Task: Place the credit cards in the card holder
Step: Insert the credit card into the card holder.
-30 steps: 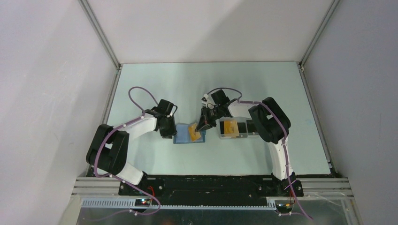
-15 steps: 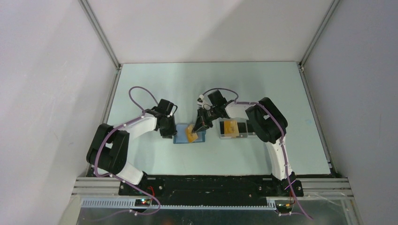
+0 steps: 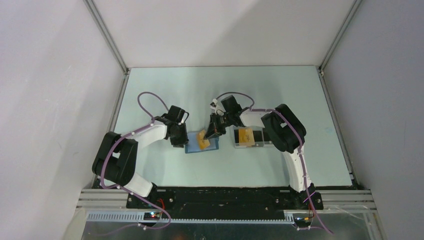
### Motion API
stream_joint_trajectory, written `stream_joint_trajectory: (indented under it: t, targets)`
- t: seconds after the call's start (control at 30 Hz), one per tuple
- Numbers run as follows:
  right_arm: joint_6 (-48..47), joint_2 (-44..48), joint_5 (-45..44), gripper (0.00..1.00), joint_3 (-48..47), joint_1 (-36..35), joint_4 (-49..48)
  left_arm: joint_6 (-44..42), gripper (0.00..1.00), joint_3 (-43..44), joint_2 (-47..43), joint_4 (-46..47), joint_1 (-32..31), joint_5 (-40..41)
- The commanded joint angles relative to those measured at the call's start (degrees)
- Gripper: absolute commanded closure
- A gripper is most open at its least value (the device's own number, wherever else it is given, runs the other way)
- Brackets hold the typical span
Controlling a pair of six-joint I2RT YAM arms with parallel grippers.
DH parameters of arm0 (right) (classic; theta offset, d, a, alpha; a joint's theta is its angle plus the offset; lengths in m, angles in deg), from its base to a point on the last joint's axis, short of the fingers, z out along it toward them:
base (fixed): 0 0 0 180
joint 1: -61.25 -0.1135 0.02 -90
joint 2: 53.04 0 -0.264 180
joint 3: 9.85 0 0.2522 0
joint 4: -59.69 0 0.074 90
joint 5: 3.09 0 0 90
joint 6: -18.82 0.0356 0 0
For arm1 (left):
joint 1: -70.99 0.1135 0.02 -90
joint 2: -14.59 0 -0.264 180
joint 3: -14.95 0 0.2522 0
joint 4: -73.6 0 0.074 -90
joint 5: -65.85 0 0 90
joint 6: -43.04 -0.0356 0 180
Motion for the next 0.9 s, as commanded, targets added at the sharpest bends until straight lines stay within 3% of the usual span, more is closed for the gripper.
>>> stream_joint_trajectory:
  t: [0.0,0.47,0.87]
  targets:
    - [-0.43,1.53,-4.36,1.00,0.39,-0.24,-3.89,-1.31,0.67,0.10,1.69,-0.02,0.14,-0.10]
    - [2.06,1.77,-4.56,1.00,3.44,0.75,-10.23,-1.64,0.68,0.12,1.62,-0.05,0.14,-0.08]
    - [-1.14,4.48,-2.60,1.00,3.09,1.27,-5.16,-1.75,0.69,0.19,2.43,-0.07,0.14,0.45]
